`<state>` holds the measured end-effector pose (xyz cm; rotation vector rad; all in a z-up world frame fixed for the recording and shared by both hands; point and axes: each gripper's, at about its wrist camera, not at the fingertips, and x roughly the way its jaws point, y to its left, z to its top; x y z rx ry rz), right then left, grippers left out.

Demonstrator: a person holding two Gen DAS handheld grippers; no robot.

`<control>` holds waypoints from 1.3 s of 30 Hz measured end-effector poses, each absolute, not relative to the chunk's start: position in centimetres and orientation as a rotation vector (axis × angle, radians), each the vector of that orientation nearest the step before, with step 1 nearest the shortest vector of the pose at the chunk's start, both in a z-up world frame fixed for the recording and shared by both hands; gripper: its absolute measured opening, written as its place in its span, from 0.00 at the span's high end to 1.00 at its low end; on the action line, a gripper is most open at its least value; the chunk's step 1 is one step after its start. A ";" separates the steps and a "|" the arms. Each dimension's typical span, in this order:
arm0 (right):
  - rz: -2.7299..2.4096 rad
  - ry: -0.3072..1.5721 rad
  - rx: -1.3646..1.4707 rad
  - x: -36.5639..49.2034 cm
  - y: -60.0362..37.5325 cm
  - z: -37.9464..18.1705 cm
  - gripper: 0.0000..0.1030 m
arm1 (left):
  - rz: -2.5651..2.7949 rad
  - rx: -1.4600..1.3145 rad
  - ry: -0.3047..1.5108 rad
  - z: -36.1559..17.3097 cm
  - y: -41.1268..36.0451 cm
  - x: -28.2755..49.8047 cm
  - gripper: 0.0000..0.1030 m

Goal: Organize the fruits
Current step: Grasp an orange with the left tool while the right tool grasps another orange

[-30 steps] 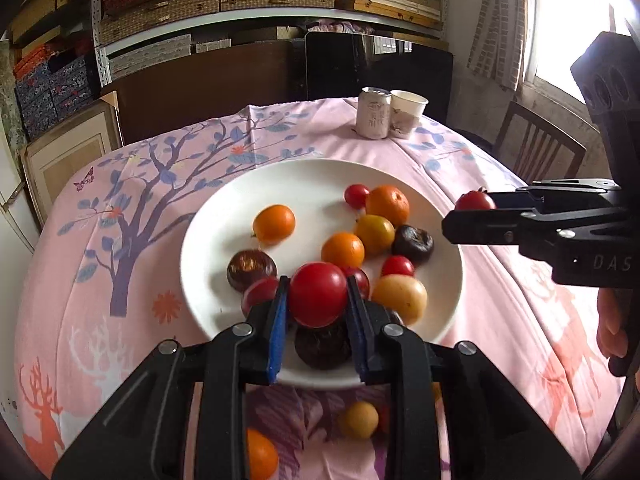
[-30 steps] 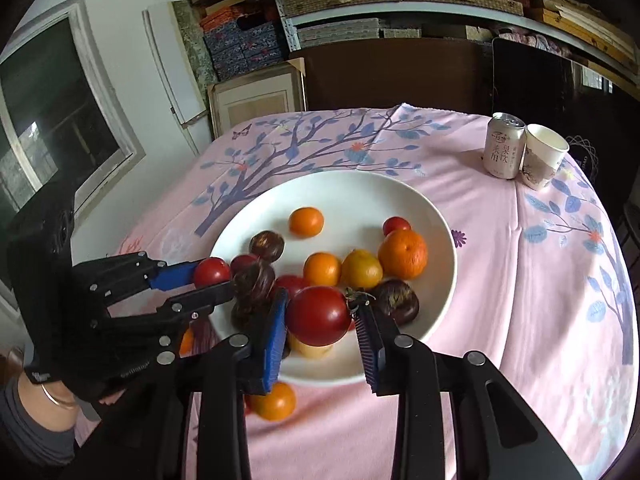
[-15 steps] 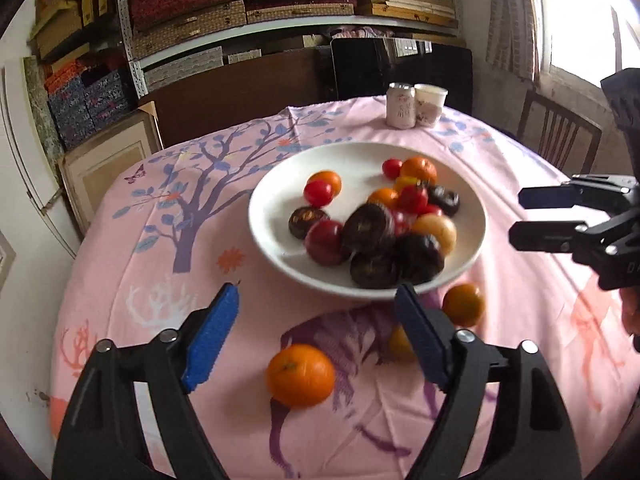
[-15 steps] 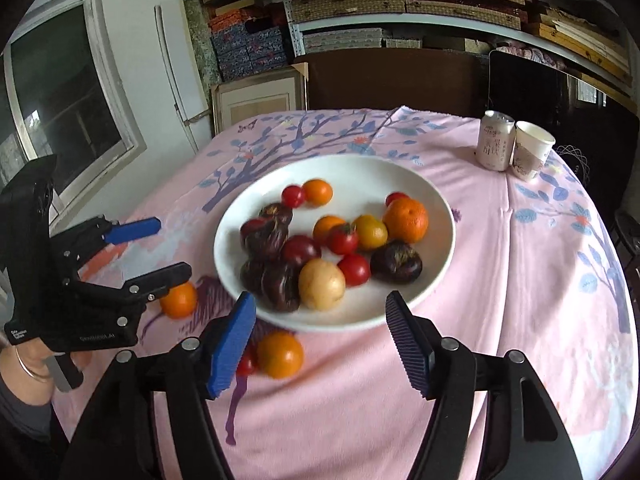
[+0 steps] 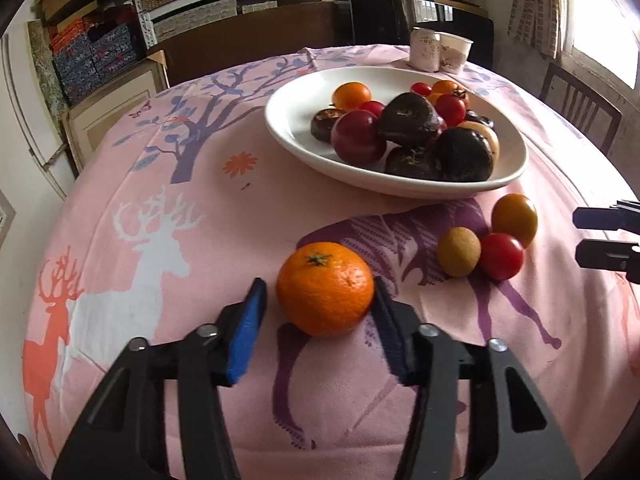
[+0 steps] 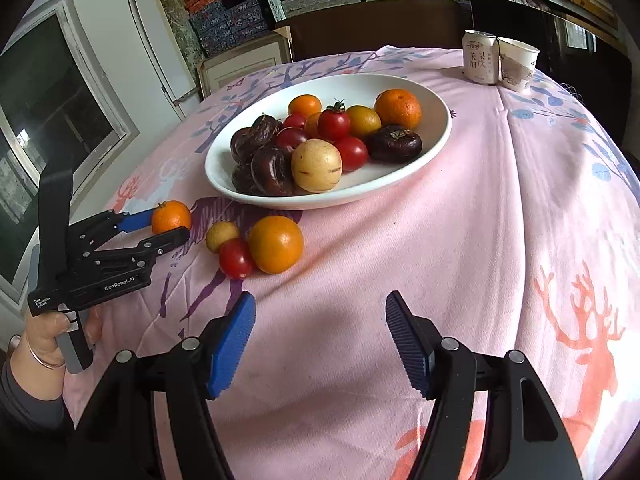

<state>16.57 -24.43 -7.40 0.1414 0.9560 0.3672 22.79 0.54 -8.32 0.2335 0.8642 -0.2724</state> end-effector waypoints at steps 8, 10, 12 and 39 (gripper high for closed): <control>0.375 0.964 0.123 16.9 -23.8 -7.8 0.34 | -0.265 0.226 0.858 -8.2 0.3 22.5 0.57; 0.375 0.968 0.122 17.3 -23.5 -7.9 0.34 | -0.259 0.230 0.855 -8.2 0.2 22.4 0.57; 0.372 0.969 0.125 17.7 -23.1 -7.9 0.34 | -0.251 0.226 0.853 -8.1 0.3 22.4 0.57; 0.477 1.017 0.282 22.0 -20.9 -8.3 0.64 | -0.251 0.147 0.826 -7.3 1.8 22.1 0.57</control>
